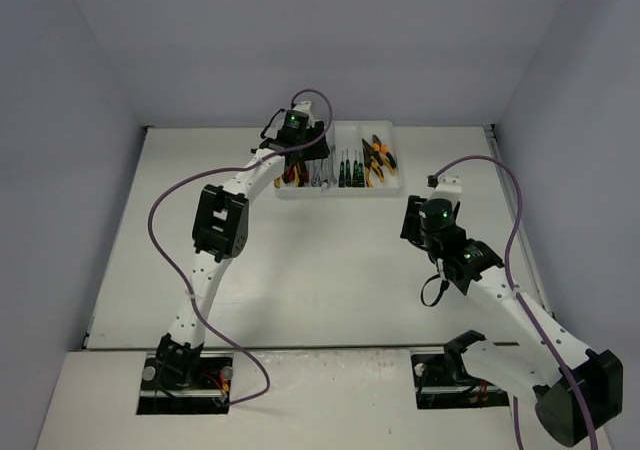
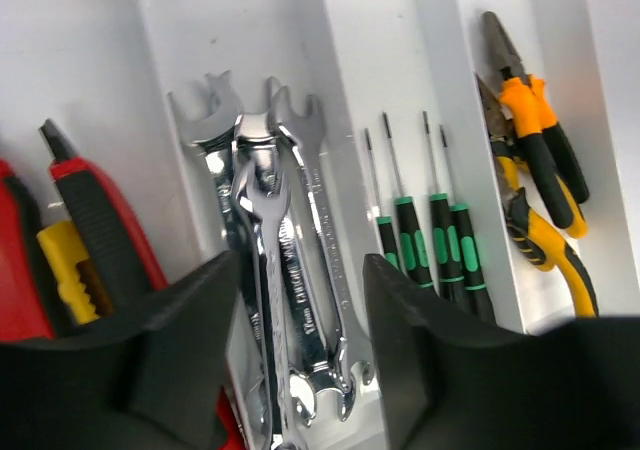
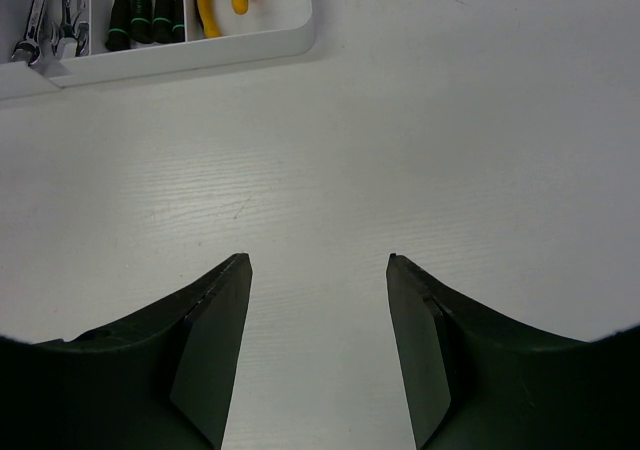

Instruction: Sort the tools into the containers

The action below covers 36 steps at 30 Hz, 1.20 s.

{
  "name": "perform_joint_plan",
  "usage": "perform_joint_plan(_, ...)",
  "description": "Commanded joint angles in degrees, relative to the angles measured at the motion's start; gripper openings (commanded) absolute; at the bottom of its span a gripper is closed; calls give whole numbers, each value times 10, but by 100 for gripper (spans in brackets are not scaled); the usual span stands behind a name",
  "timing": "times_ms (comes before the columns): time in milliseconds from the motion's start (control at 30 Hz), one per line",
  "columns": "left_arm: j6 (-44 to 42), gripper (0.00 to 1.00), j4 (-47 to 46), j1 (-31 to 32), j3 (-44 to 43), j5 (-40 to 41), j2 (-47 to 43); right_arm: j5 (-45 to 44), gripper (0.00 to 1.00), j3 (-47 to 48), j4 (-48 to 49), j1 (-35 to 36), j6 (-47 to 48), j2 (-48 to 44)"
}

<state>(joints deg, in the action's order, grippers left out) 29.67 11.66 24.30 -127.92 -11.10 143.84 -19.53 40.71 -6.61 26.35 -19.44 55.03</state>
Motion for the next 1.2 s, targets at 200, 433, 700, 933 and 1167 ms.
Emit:
perform_joint_plan(200, -7, 61, -71, 11, 74, -39, -176, -10, 54, 20, 32, 5, 3, -10)
perform_joint_plan(433, -62, 63, -1, 16, 220, 25, -413, -10, 59, 47, 14, 4, 9, -53)
perform_joint_plan(700, -126, 70, 163, 14, 400, 189, -679, -32, 75, 90, -37, 3, 16, -119)
perform_joint_plan(933, -155, 79, 238, 12, 545, 282, -923, -33, 97, 98, -60, 3, 24, -204)
perform_joint_plan(1167, -173, 88, 251, 12, 678, 339, -1127, -63, 100, 98, -83, 3, 50, -257)
